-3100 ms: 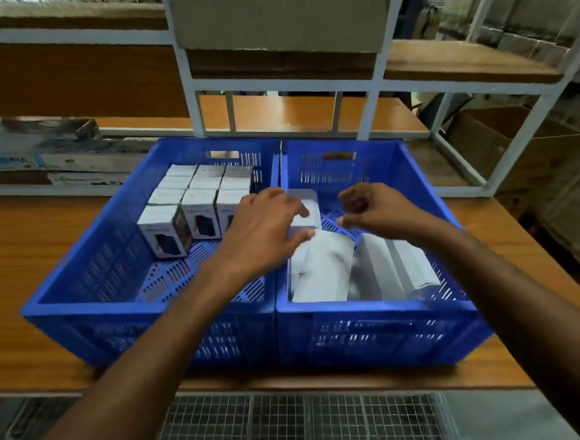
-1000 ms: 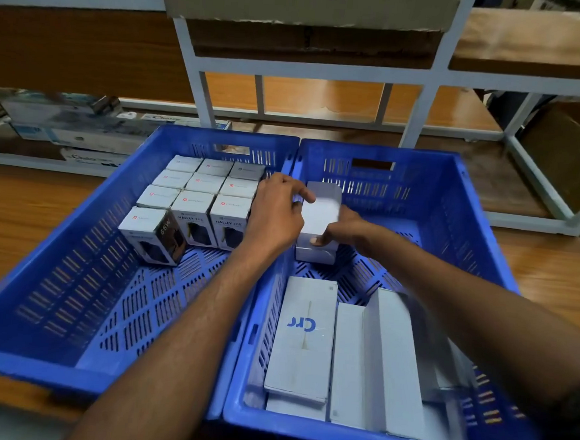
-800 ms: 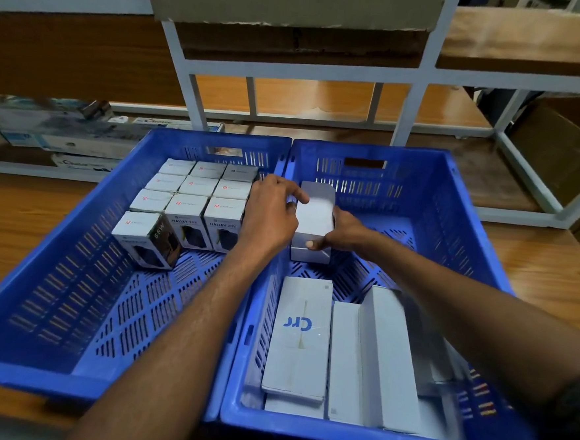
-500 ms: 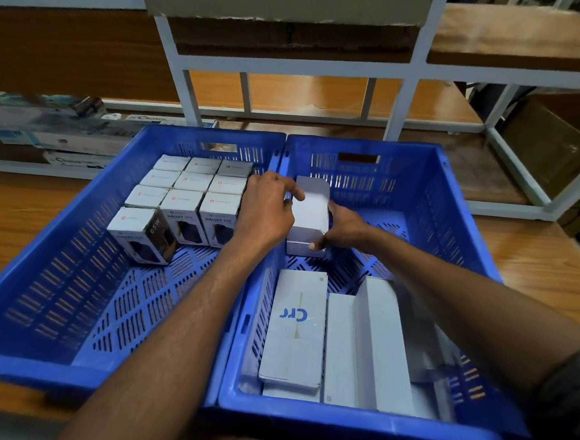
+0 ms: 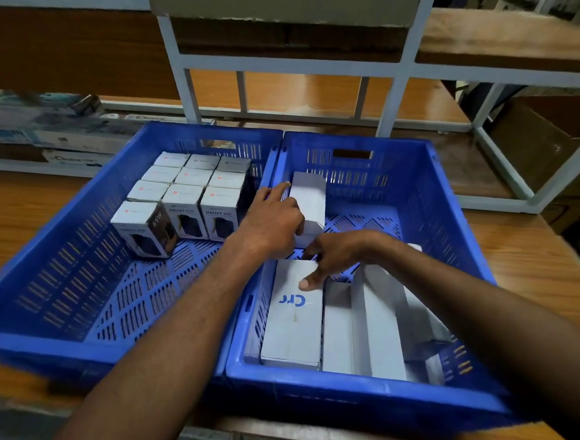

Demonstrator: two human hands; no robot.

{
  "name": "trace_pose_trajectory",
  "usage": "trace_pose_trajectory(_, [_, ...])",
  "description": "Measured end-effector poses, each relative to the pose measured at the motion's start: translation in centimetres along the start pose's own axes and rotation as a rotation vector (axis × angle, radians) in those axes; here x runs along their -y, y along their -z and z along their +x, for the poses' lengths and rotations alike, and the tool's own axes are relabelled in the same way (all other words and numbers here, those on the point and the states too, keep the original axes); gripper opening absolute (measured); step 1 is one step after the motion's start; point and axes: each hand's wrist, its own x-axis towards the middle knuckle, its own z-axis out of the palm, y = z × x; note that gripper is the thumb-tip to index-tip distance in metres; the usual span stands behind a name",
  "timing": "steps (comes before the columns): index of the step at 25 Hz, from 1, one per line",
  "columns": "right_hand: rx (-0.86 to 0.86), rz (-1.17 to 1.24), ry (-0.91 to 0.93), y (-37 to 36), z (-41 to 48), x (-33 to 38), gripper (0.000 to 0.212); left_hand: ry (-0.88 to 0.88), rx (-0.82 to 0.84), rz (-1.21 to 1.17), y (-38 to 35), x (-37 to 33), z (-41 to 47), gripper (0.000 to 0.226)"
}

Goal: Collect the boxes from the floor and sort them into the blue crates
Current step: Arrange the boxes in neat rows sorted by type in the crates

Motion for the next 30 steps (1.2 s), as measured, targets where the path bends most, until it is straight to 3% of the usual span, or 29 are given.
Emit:
trace_pose_trajectory(2, [0.007,0.076,0.025,-0.5,0.1,-0.1,0.084,-0.005,-0.002,0.002,-0.1,0.0,0.1,0.033])
trace_pose_trajectory(7, [-0.055,0.485,0.083,2.2,-2.4,-1.2,0.035,-0.001,-0.056,-0.111,-0.1,0.2,0.0,0.031])
trace_pose_trajectory(11, [-0.269,0.830,0.147,5.7,-5.1,-2.5,0.022,0.112,-0.292,-0.455,0.9,0.2,0.0,0.038])
trace_pose_trajectory(14, [-0.445,1.034,0.253,6.7,-5.9,-2.8,0.026,0.218,-0.344,-0.670,1.6,-0.4,0.0,0.055])
trace_pose_trajectory(19, [-0.667,1.097,0.548,7.2,-7.0,-2.2,0.048,0.296,-0.466,-1.011,2.2,-0.2,0.0,0.049])
trace_pose_trajectory(22, [-0.709,1.069,0.705,7.3,-7.3,-2.3,0.059,0.258,-0.406,-1.352,2.1,-0.6,0.4,0.046])
trace_pose_trajectory(26, [-0.602,0.911,0.761,6.2,-6.7,-1.3,0.049,0.277,-0.402,-1.756,2.6,-1.6,1.1,0.033])
trace_pose_trajectory(30, [-0.634,0.964,0.684,6.3,-6.1,-1.3,0.037,0.392,-0.400,-1.804,2.3,-1.6,1.7,0.049])
